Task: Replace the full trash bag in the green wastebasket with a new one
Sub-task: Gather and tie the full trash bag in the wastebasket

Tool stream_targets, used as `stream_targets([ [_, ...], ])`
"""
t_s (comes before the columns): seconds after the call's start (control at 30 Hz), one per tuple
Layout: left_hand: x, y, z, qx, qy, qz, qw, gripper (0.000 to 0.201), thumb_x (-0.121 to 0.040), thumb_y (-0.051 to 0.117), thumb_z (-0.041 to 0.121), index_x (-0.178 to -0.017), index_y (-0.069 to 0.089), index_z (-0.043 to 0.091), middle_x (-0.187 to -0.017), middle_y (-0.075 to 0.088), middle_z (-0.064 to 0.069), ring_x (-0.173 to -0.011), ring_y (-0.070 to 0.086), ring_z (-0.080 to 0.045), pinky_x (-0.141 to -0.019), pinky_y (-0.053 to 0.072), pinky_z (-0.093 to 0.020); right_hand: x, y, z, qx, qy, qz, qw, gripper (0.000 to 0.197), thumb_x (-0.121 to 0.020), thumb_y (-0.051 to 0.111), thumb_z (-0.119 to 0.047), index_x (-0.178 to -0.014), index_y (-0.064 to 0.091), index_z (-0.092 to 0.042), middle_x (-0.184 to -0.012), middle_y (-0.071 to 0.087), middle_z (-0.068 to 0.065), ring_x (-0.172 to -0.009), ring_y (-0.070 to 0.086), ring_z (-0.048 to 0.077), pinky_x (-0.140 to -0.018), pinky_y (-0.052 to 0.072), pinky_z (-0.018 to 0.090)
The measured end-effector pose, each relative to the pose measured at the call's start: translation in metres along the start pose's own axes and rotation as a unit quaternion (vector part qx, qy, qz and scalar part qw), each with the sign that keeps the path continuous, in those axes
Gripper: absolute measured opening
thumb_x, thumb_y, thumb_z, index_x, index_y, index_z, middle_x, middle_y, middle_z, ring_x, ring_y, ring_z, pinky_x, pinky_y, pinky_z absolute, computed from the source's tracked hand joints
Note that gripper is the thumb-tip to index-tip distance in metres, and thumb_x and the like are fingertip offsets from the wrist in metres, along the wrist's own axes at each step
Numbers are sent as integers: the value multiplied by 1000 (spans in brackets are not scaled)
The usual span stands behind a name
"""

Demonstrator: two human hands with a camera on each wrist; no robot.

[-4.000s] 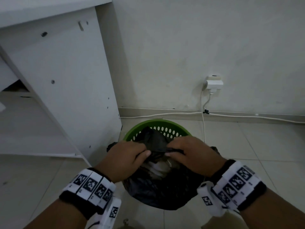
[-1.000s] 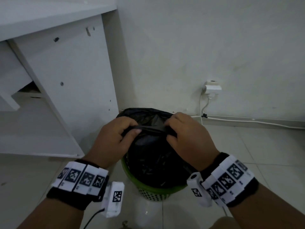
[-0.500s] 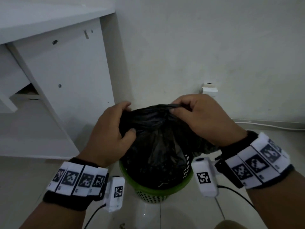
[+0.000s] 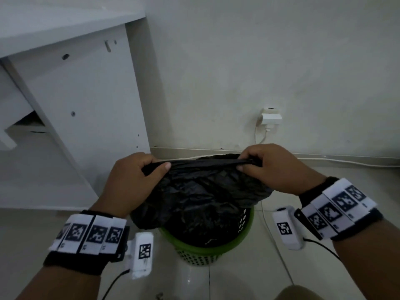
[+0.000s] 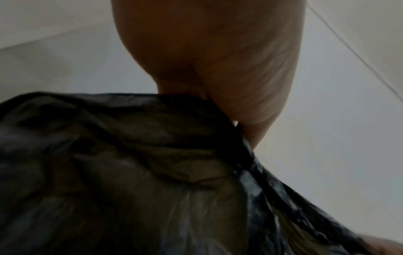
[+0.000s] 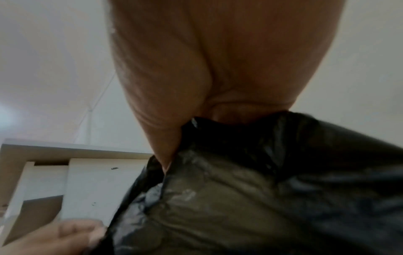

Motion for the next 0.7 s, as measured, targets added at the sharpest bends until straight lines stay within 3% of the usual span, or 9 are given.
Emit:
stream_targets([
  [0.1, 2, 9, 5, -72, 31, -17, 997, 26, -93, 57, 39, -104, 70, 19, -100, 64, 0, -95, 60, -19, -84, 43, -28, 5, 1, -12, -29, -23, 33, 999, 9, -87, 70, -35, -92, 69, -27, -86, 68, -16, -82, 61, -3, -66, 41, 6],
  [0.13, 3, 11, 15, -59, 39, -11, 997, 34, -91, 53, 34, -118, 66, 18, -113, 63, 0, -108, 57, -19, -93, 39, -26, 5, 2, -21, -38, -42, 44, 997, 10, -88, 69, -33, -95, 69, -27, -89, 68, -15, -84, 60, -1, -69, 41, 6],
  [0.23, 9, 20, 61, 75, 42, -43, 995, 47, -92, 50, 37, -137, 52, 28, -127, 57, 18, -118, 51, -1, -100, 37, -18, 5, 4, -46, -66, -102, 63, 991, 19, -89, 68, -22, -108, 67, -23, -99, 68, -14, -90, 60, -2, -77, 42, 6],
  [0.3, 13, 29, 85, 151, 54, -75, 984, 39, -92, 55, 41, -131, 54, 35, -112, 63, 24, -106, 58, 6, -89, 46, -14, 6, 6, -52, -79, -123, 64, 987, 29, -87, 69, -17, -114, 64, -24, -104, 67, -15, -95, 61, -4, -81, 44, 8],
  [0.37, 15, 33, 94, 186, 52, -82, 978, 29, -91, 58, 48, -116, 63, 35, -99, 68, 20, -95, 65, 3, -79, 53, -19, 8, 5, -46, -80, -121, 73, 987, 31, -84, 72, -14, -112, 65, -23, -100, 66, -18, -96, 61, -5, -81, 44, 6],
  [0.43, 15, 33, 91, 178, 55, -71, 980, 22, -89, 62, 51, -98, 70, 32, -90, 71, 19, -86, 67, 2, -72, 54, -21, 11, 3, -35, -59, -107, 84, 989, 27, -81, 74, -11, -103, 68, -24, -92, 63, -22, -92, 59, -8, -78, 41, 2],
  [0.5, 15, 34, 85, 144, 69, -64, 985, 13, -88, 68, 44, -85, 72, 31, -82, 71, 19, -78, 66, 2, -67, 50, -16, 16, 4, -24, -41, -91, 80, 992, 18, -80, 75, -12, -92, 71, -25, -85, 63, -23, -87, 59, -8, -74, 39, 1],
  [0.6, 17, 38, 77, 124, 69, -60, 988, 6, -86, 74, 32, -82, 72, 29, -78, 70, 19, -77, 66, 3, -67, 48, -11, 24, 10, -13, -50, -63, 75, 994, 14, -80, 77, -17, -87, 71, -28, -81, 66, -19, -82, 60, -3, -70, 40, 4],
  [0.7, 19, 39, 72, 95, 84, -46, 991, 7, -85, 77, 24, -82, 70, 27, -81, 68, 20, -80, 64, 3, -70, 48, -11, 29, 15, -4, -63, -45, 88, 993, 25, -79, 79, -19, -96, 69, -34, -84, 62, -14, -83, 59, 2, -72, 41, 7],
])
Point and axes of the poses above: each hand's wrist, its own x-axis away from the middle knuckle, its own y-axis out of the palm, z = x × y, the point moved 5 cm from there along -x, towards the middle knuckle
